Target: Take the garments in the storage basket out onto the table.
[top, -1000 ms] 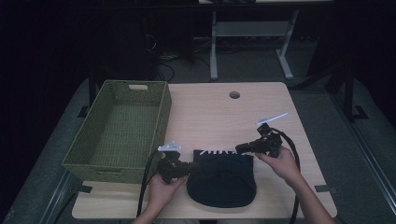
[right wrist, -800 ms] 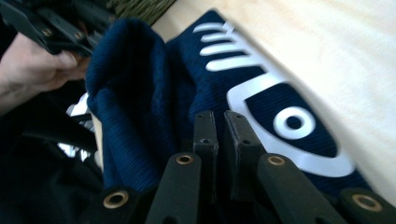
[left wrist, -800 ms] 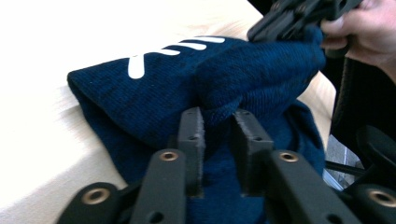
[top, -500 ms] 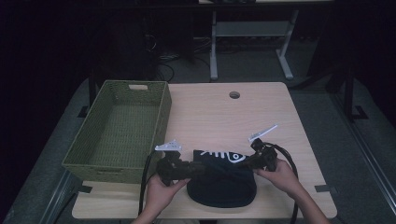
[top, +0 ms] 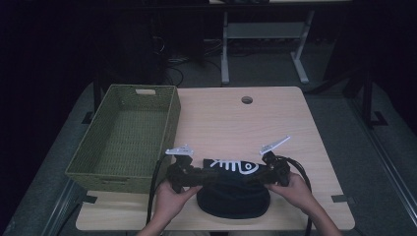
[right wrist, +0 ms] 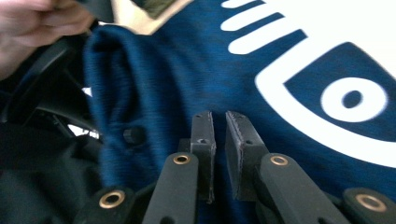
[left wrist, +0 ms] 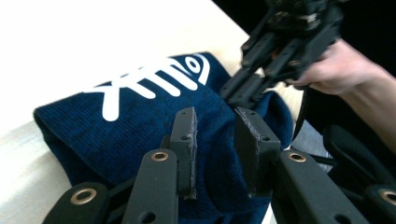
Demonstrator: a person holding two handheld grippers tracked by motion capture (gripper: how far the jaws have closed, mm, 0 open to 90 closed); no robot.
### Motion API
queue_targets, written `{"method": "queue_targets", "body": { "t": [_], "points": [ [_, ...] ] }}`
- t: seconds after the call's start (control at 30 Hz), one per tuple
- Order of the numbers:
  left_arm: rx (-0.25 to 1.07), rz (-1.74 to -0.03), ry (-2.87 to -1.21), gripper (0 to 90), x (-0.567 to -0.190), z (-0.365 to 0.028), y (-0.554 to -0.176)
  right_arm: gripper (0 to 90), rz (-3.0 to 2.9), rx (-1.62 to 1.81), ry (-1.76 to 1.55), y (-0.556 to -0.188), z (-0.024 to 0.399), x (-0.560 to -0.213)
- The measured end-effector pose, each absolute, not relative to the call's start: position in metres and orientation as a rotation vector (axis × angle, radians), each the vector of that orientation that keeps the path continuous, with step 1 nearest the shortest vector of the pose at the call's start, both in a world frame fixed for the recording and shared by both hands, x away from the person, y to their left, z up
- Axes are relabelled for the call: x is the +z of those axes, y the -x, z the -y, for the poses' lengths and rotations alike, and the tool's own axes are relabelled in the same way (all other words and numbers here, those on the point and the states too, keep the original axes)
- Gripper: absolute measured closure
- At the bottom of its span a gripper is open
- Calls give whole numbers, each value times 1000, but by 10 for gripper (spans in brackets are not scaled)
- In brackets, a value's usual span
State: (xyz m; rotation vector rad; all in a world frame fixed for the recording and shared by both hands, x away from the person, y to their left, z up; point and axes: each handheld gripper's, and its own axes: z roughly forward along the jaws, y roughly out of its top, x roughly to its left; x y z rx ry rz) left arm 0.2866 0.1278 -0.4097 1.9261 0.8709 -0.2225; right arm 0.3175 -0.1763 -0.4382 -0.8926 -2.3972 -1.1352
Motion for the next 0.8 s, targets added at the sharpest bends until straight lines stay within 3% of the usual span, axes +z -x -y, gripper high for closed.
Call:
{"method": "queue_targets", "body": {
  "t": [0.53,0.8],
  "points": [
    [-293,-878,-2080,697,-444,-106,-277,815,2495,-1002,750,-282,151,-455],
    [-211,-869,-2158,711,-448,-102,-273,810,2474,-1080,759,-276,167,-446]
  ]
}}
